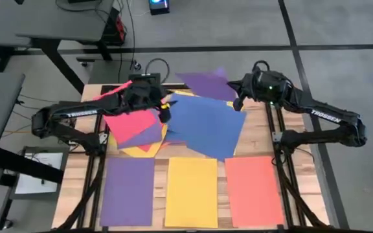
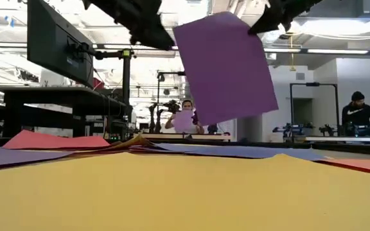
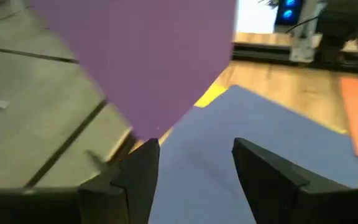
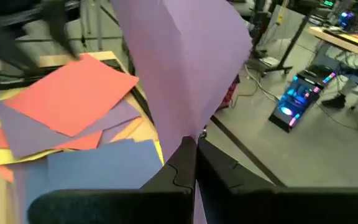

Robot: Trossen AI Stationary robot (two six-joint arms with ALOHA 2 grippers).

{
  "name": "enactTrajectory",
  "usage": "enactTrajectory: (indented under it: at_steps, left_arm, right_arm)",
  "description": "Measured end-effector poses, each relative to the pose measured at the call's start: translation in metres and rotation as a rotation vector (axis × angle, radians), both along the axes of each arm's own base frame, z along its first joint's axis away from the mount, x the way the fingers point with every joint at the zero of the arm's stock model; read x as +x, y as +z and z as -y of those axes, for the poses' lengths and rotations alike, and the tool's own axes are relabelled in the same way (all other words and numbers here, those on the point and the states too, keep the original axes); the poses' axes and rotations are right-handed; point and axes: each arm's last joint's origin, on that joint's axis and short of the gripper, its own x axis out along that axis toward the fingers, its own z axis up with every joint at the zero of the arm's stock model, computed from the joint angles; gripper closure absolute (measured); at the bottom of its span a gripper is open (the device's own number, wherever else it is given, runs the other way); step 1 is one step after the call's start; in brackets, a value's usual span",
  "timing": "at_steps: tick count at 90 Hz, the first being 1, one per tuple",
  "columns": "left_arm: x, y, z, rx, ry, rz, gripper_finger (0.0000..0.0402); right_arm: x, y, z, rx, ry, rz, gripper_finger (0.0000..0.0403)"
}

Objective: Organize paper
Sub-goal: Stack the violet paper on top of the violet paper

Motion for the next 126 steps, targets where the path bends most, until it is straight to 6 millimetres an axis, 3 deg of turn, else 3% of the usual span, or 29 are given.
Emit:
enactTrajectory:
  at_steps: [16,42,82,107,117,126]
  left_arm:
    - [-0.011,0.007,-0.009,-0.006,-0.088,0.015,0.0212]
    - [-0.012,0.009,-0.013,-0.002,-0.122,0.047,0.0211]
    - [0.002,0.027,0.014,-0.015,-0.347,0.255,0.0211]
    - [0.007,0.036,0.031,-0.008,-0.404,0.346,0.0212]
    - [0.007,0.036,0.03,0.002,-0.364,0.341,0.0236]
    - [0.006,0.035,0.03,0.018,-0.346,0.332,0.0294]
  right_arm:
    - [-0.001,0.013,-0.015,-0.017,0.066,0.045,0.0403]
    - [0.0,0.03,-0.035,-0.033,0.167,0.099,0.0403]
    - [0.005,0.03,-0.037,-0.011,0.177,0.12,0.0403]
    - [0.023,0.027,-0.049,-0.001,0.249,0.134,0.0403]
    - [0.028,0.027,-0.053,-0.004,0.275,0.151,0.0403]
    - [0.029,0.029,-0.056,-0.008,0.287,0.17,0.0403]
